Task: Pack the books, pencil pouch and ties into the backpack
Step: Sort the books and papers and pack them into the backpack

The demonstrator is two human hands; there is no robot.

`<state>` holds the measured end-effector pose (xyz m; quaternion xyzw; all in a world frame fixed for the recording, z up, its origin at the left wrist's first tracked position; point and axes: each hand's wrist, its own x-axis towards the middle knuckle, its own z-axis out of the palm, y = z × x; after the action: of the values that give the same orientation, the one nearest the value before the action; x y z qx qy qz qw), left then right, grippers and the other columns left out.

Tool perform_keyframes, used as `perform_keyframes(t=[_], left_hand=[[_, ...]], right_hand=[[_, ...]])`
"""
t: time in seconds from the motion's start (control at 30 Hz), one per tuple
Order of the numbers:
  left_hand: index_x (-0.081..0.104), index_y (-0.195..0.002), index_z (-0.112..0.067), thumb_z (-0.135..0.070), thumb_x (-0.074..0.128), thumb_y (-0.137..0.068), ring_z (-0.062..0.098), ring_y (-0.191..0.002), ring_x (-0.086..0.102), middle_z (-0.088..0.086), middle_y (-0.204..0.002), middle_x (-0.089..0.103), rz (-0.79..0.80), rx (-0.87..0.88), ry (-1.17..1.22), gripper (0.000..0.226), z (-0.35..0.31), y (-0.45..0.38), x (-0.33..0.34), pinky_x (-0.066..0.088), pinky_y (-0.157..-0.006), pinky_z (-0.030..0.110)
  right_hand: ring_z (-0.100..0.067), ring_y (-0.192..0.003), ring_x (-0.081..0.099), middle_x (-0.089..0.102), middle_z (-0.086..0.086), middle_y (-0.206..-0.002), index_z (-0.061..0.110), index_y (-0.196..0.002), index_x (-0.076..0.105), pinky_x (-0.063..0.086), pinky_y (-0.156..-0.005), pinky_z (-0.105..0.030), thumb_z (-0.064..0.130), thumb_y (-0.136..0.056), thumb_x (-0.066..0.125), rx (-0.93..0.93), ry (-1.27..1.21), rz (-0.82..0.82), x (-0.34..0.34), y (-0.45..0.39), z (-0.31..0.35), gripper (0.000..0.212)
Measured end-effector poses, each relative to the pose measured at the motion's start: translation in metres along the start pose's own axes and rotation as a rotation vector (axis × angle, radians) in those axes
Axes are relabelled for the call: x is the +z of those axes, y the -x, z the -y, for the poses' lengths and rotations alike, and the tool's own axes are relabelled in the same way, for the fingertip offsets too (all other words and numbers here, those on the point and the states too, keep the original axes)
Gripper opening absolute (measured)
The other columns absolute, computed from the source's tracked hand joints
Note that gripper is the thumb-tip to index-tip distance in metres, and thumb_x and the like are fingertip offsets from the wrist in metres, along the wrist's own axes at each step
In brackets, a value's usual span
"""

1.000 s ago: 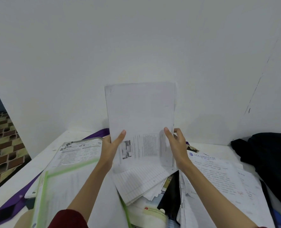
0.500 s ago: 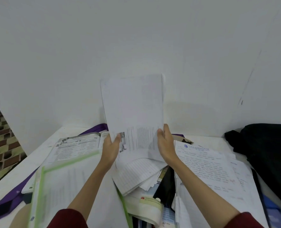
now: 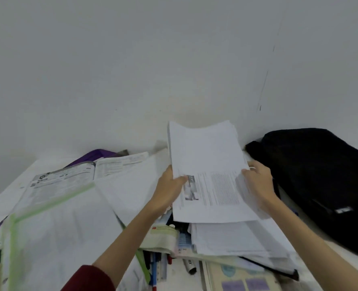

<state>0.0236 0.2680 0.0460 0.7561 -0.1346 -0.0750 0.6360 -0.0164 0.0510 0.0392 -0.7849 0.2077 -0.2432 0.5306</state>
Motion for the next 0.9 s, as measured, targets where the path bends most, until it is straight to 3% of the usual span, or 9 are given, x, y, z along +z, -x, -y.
perform_keyframes(t=[0.13, 0.23, 0.3, 0.4, 0.43, 0.5, 0.67, 0.83, 0.9], left_hand=[[0.053, -0.118, -0.023, -0.014, 0.054, -0.093, 0.006, -0.099, 0.05, -0.01, -0.109, 0.055, 0.139, -0.048, -0.2, 0.027, 0.016, 0.013, 0.03, 0.039, -0.07, 0.009], [0.05, -0.11, -0.021, -0.018, 0.056, -0.092, 0.004, -0.096, 0.047, -0.013, -0.098, 0.05, 0.149, 0.048, -0.363, 0.02, 0.022, 0.019, 0.034, 0.034, -0.057, 0.0], [0.052, -0.12, -0.02, -0.025, 0.056, -0.092, 0.003, -0.095, 0.047, -0.013, -0.105, 0.05, 0.153, 0.103, -0.45, 0.028, 0.029, 0.021, 0.032, 0.034, -0.057, -0.001], [0.057, -0.112, -0.019, -0.04, 0.049, -0.095, 0.009, -0.085, 0.052, -0.003, -0.101, 0.061, 0.097, 0.071, -0.553, 0.028, 0.031, 0.023, 0.022, 0.035, -0.056, 0.011], [0.057, -0.111, -0.017, -0.041, 0.045, -0.096, 0.012, -0.087, 0.052, 0.0, -0.101, 0.06, 0.05, 0.04, -0.587, 0.031, 0.03, 0.023, 0.015, 0.039, -0.062, 0.017], [0.05, -0.129, -0.015, -0.037, 0.041, -0.098, 0.019, -0.107, 0.05, 0.007, -0.121, 0.052, -0.028, 0.017, -0.684, 0.039, 0.032, 0.02, -0.003, 0.043, -0.087, 0.029], [0.028, -0.145, -0.019, -0.052, 0.047, -0.091, 0.03, -0.133, 0.029, 0.007, -0.15, 0.025, 0.152, -0.082, -1.242, 0.066, 0.049, 0.019, -0.058, 0.027, -0.108, 0.037], [0.038, -0.138, -0.013, -0.05, 0.038, -0.096, 0.025, -0.124, 0.045, 0.008, -0.141, 0.041, 0.216, -0.077, -1.331, 0.056, 0.053, 0.02, -0.073, 0.037, -0.099, 0.034], [0.062, -0.11, -0.008, -0.046, 0.066, -0.081, 0.02, -0.084, 0.066, 0.011, -0.104, 0.064, 0.177, 0.171, -1.482, 0.048, 0.06, 0.019, -0.075, 0.05, -0.07, 0.024]], right_hand=[[-0.019, -0.063, 0.033, 0.037, -0.008, -0.064, 0.003, -0.066, 0.043, 0.023, -0.052, -0.029, -0.006, -0.084, 0.045, 0.046, 0.225, -0.028, -0.023, 0.017, -0.043, 0.02], [-0.022, -0.065, 0.039, 0.046, -0.011, -0.068, -0.008, -0.075, 0.05, 0.024, -0.056, -0.033, -0.002, -0.085, 0.044, 0.055, 0.376, -0.033, -0.029, 0.022, -0.053, 0.013], [-0.022, -0.063, 0.036, 0.04, -0.005, -0.062, 0.004, -0.063, 0.039, 0.021, -0.052, -0.031, -0.001, -0.084, 0.044, 0.043, 0.486, -0.018, -0.03, 0.027, -0.055, 0.022], [-0.028, -0.084, 0.044, 0.046, -0.003, -0.078, 0.01, -0.07, 0.045, 0.031, -0.059, -0.033, 0.006, -0.085, 0.048, -0.033, 0.732, 0.005, -0.027, 0.034, -0.053, 0.015], [-0.029, -0.097, 0.045, 0.052, -0.006, -0.096, 0.009, -0.089, 0.054, 0.037, -0.072, -0.036, 0.012, -0.087, 0.05, -0.069, 0.856, 0.012, -0.025, 0.036, -0.05, 0.006], [-0.028, -0.114, 0.041, 0.048, -0.008, -0.123, 0.011, -0.121, 0.053, 0.036, -0.09, -0.038, 0.021, -0.09, 0.052, -0.123, 0.978, 0.021, -0.019, 0.035, -0.047, 0.033], [-0.026, -0.113, 0.043, 0.049, -0.007, -0.125, 0.011, -0.121, 0.056, 0.036, -0.088, -0.037, 0.02, -0.089, 0.057, -0.309, 0.733, 0.086, 0.015, 0.034, -0.018, 0.033], [-0.021, -0.115, 0.042, 0.047, -0.002, -0.127, 0.015, -0.121, 0.055, 0.033, -0.087, -0.031, 0.025, -0.093, 0.051, -0.456, 0.67, 0.219, 0.056, 0.035, 0.004, 0.029], [-0.02, -0.116, 0.042, 0.047, -0.002, -0.127, 0.016, -0.121, 0.054, 0.033, -0.087, -0.031, 0.026, -0.094, 0.05, -0.467, 0.669, 0.28, 0.068, 0.033, 0.009, 0.029]])
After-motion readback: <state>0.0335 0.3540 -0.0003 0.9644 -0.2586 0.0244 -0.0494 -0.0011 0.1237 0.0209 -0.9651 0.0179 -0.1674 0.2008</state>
